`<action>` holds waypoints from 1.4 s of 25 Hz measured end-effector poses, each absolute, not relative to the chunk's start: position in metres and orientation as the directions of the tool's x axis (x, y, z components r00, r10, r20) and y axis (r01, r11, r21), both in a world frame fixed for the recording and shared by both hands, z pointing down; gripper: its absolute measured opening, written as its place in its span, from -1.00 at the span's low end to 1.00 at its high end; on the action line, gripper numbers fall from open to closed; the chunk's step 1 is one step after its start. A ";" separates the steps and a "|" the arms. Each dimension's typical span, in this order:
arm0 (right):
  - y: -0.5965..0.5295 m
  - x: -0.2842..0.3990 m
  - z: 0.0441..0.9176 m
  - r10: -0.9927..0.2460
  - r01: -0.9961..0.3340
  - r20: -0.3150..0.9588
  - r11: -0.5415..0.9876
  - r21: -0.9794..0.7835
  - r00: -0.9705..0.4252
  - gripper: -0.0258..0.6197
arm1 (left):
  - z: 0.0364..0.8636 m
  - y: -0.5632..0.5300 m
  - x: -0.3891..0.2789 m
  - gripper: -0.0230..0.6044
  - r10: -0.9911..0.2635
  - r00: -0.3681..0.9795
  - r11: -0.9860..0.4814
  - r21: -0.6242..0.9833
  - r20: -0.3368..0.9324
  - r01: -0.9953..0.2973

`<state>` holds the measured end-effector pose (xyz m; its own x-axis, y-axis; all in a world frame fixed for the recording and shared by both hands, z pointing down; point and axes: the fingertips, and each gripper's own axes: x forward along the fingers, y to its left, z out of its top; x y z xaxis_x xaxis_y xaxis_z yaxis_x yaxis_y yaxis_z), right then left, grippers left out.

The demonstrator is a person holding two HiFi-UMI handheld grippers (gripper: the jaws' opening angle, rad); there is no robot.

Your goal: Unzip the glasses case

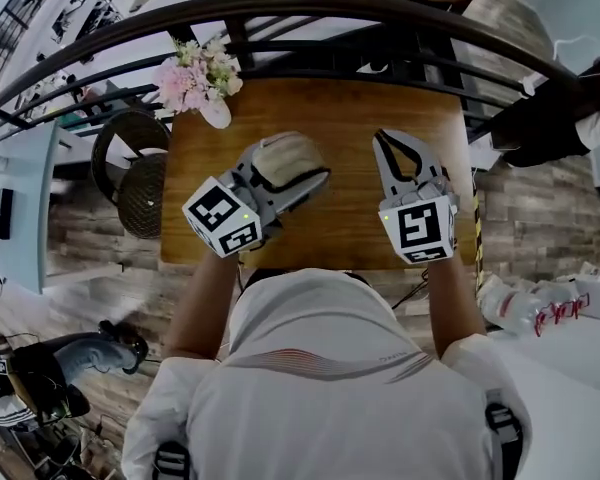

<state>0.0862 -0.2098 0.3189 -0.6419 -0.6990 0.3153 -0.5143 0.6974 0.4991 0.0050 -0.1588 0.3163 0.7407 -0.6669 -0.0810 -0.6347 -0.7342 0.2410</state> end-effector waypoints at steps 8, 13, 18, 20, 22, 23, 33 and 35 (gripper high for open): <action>-0.242 0.146 0.341 -0.798 -0.780 0.257 0.595 0.194 -0.545 -0.76 | 0.302 -0.168 -0.087 0.03 -0.936 0.350 -0.353 0.169 -0.048 -0.920; -0.243 0.169 0.341 -0.827 -0.834 0.214 0.546 0.082 -0.521 -0.76 | 0.319 -0.160 -0.114 0.03 -0.970 0.241 -0.237 0.139 0.011 -0.961; -0.240 0.166 0.337 -0.835 -0.832 0.196 0.541 0.123 -0.515 -0.76 | 0.333 -0.156 -0.114 0.03 -0.972 0.235 -0.225 0.199 0.028 -0.954; -0.239 0.163 0.336 -0.833 -0.829 0.193 0.545 0.121 -0.519 -0.76 | 0.332 -0.156 -0.110 0.03 -0.969 0.246 -0.236 0.192 0.027 -0.953; -0.238 0.161 0.335 -0.830 -0.828 0.190 0.549 0.117 -0.524 -0.76 | 0.332 -0.156 -0.108 0.03 -0.967 0.254 -0.245 0.189 0.023 -0.951; -0.238 0.160 0.335 -0.829 -0.826 0.189 0.551 0.117 -0.526 -0.76 | 0.332 -0.157 -0.108 0.03 -0.967 0.255 -0.246 0.189 0.023 -0.951; -0.230 0.155 0.343 -0.812 -0.809 0.205 0.575 0.120 -0.547 -0.76 | 0.337 -0.155 -0.099 0.03 -0.963 0.266 -0.254 0.202 0.036 -0.946; -0.229 0.154 0.344 -0.810 -0.808 0.207 0.578 0.120 -0.549 -0.76 | 0.338 -0.154 -0.098 0.03 -0.963 0.268 -0.255 0.201 0.038 -0.946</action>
<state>0.1545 -0.2291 0.3444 -0.5486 -0.8100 0.2073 -0.8075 0.5776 0.1197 -0.0984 -0.1544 0.3378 0.2675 -0.9628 0.0377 -0.9458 -0.2549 0.2012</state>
